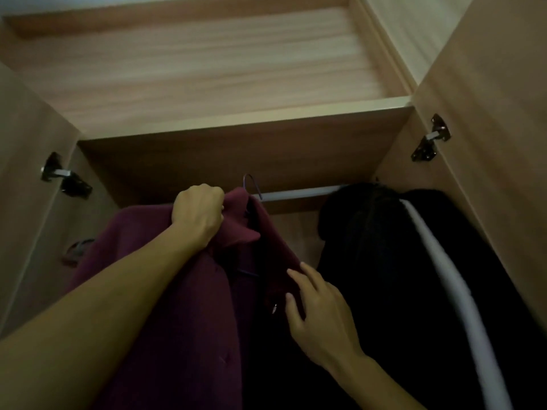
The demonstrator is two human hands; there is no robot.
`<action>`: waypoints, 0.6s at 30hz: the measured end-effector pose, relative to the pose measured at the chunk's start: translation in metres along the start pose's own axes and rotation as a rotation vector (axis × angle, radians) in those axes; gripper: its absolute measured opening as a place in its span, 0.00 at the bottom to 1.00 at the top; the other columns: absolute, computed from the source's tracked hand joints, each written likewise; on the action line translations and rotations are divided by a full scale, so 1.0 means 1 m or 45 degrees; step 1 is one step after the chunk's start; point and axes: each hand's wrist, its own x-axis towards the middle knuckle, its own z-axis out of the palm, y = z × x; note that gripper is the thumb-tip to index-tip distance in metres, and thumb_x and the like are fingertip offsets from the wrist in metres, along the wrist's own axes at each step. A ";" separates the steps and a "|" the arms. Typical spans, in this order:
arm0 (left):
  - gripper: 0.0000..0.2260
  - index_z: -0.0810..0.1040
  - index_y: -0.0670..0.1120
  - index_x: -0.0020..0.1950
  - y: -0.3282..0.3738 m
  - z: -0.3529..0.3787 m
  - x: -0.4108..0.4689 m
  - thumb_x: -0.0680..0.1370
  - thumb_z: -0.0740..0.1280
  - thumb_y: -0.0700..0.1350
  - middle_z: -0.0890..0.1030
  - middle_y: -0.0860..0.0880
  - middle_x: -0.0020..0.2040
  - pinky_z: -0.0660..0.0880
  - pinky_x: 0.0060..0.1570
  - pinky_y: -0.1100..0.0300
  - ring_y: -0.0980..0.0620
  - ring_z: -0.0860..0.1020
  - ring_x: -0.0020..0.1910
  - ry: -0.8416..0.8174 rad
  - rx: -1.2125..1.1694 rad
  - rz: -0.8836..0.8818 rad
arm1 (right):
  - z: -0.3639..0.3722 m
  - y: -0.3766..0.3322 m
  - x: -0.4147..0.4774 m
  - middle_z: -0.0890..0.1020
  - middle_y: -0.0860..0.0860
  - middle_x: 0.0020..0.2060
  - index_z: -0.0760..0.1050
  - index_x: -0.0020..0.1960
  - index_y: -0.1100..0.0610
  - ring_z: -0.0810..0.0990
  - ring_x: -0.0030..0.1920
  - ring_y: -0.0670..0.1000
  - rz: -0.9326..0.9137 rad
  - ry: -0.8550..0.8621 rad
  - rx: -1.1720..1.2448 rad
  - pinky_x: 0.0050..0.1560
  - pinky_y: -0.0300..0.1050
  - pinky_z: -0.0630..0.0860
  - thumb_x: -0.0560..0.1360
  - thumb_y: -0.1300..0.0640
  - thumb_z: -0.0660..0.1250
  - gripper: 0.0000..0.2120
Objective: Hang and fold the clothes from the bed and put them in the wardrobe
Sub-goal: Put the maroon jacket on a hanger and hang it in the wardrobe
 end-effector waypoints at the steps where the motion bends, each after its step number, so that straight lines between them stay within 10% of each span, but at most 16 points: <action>1: 0.07 0.78 0.42 0.47 0.002 0.008 0.010 0.79 0.63 0.45 0.80 0.43 0.45 0.69 0.39 0.54 0.42 0.79 0.46 0.021 -0.010 0.017 | 0.006 0.004 0.008 0.65 0.47 0.73 0.65 0.72 0.48 0.66 0.70 0.48 0.005 0.006 -0.035 0.69 0.42 0.62 0.77 0.45 0.55 0.24; 18: 0.04 0.77 0.45 0.48 0.057 0.138 0.099 0.79 0.63 0.40 0.79 0.47 0.44 0.72 0.37 0.56 0.48 0.79 0.43 0.147 -0.092 0.036 | 0.057 0.069 0.095 0.82 0.46 0.56 0.78 0.59 0.49 0.76 0.63 0.51 -0.149 0.307 -0.381 0.60 0.46 0.72 0.72 0.49 0.57 0.20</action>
